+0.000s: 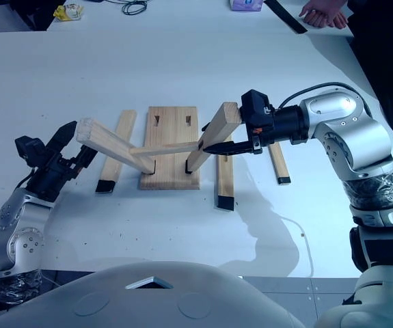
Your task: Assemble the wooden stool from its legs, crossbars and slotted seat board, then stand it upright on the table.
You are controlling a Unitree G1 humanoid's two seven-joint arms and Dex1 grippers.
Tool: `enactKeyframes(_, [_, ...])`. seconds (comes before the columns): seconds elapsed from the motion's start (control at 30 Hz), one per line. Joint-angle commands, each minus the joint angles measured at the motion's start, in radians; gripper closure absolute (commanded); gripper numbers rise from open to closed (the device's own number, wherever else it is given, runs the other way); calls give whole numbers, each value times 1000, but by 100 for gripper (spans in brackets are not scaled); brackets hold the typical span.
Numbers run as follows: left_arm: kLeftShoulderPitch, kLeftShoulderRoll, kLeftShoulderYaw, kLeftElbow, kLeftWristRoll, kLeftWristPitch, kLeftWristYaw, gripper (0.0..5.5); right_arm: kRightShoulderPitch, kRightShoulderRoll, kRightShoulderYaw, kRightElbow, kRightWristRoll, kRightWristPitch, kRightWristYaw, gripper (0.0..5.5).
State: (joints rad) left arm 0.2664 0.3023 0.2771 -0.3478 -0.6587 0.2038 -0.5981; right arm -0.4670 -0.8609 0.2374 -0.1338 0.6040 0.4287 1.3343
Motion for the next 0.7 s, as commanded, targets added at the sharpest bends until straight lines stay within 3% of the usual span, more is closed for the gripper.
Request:
enactKeyframes(0.03, [-28, 6, -13, -15, -7, 5, -5, 67, 77, -7, 141, 60, -122, 37, 64, 348])
enactKeyframes(0.7, [-95, -68, -106, -110, 47, -37, 94, 67, -71, 8, 297, 130, -294, -91, 63, 348])
